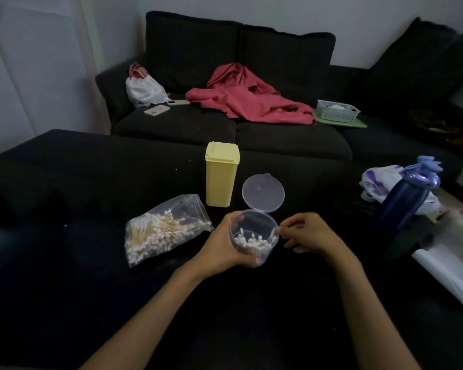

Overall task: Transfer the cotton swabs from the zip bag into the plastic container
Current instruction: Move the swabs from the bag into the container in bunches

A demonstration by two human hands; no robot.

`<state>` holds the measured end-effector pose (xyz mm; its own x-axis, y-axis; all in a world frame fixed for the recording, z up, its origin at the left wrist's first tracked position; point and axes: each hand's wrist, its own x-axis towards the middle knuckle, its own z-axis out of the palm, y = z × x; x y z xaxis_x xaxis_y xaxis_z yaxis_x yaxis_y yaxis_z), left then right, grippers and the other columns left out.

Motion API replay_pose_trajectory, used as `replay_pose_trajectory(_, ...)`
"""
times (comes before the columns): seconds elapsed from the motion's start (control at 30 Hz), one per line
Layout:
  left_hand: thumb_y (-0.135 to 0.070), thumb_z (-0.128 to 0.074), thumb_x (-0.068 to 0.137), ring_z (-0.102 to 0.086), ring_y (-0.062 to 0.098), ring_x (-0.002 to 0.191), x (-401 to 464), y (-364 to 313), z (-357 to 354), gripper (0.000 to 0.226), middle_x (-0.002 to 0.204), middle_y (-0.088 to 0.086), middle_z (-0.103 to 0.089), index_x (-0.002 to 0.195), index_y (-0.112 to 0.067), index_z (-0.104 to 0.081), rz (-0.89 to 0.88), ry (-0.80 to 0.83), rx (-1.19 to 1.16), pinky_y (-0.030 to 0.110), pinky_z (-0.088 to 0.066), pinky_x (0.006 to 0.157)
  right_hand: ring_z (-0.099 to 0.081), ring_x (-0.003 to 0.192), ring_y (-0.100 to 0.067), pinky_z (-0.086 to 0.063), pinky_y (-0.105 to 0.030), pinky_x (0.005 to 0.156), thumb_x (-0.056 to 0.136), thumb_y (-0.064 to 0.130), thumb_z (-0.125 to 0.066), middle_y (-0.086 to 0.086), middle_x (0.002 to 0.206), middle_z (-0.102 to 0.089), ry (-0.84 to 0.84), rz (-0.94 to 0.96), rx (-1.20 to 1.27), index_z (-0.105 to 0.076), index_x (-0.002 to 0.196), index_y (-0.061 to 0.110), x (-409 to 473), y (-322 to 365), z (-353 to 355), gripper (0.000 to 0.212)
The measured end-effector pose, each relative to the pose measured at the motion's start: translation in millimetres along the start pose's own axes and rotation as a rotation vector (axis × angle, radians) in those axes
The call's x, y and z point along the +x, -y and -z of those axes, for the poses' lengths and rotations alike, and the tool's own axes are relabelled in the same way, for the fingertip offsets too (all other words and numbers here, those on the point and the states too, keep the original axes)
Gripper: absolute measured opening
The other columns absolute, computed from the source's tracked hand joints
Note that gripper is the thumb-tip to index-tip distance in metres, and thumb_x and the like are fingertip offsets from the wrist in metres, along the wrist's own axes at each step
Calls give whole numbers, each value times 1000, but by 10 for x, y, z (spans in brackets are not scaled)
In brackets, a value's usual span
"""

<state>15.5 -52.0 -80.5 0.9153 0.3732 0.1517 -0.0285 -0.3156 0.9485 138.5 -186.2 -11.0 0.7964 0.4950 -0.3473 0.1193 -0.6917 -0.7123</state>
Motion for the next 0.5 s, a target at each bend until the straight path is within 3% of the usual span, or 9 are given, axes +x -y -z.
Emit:
replay_pose_trajectory(0.07, -5, -90, 57, -50, -18, 107, 47, 64, -36, 85, 118, -20, -52, 120, -34, -40, 54, 2, 9, 6, -42, 88, -61, 65, -10, -45, -21, 53, 84, 18, -68, -5, 82, -66, -20, 8, 22, -68, 94, 12, 51, -50, 7, 11)
replay_pose_trajectory(0.2, -15, -91, 57, -39, 7, 133, 76, 83, -43, 112, 139, -14, -40, 146, -20, -23, 176, 35, 16, 28, -37, 109, -61, 63, -9, -46, -19, 52, 85, 16, -67, -2, 76, -66, -90, 7, 1, -70, 88, 13, 103, -93, 11, 5)
replay_pose_trajectory(0.3, -21, -90, 57, -24, 13, 142, 24, -55, 82, 126, 155, -4, -23, 152, -16, -8, 224, 54, 117, 32, -26, 116, -61, 64, -9, -44, -19, 52, 85, 17, -66, -2, 77, -66, -79, 2, -4, -69, 89, 14, 105, -91, 9, 6)
replay_pose_trajectory(0.33, -21, -89, 59, -25, 15, 142, -8, -140, 169, 120, 155, -1, -24, 152, -17, -13, 240, 46, 155, 33, -27, 115, -61, 66, -10, -45, -20, 54, 86, 18, -66, -1, 79, -66, -87, -1, -15, -69, 91, 15, 104, -82, 16, 6)
replay_pose_trajectory(0.4, -15, -83, 68, -41, 19, 134, -87, -318, 377, 88, 144, 1, -43, 143, -19, -37, 207, -19, 177, 32, -40, 107, -62, 71, -11, -50, -24, 62, 88, 21, -64, -1, 85, -65, -160, 10, -47, -66, 94, 18, 76, -40, 41, 7)
replay_pose_trajectory(0.5, -10, -69, 83, -58, 12, 114, -270, -408, 741, 39, 120, -5, -63, 118, -25, -61, 71, -377, 272, 29, -49, 94, -64, 82, -15, -54, -32, 77, 89, 23, -62, -2, 96, -65, -313, 135, -39, -64, 102, 22, 7, 94, 20, 12)
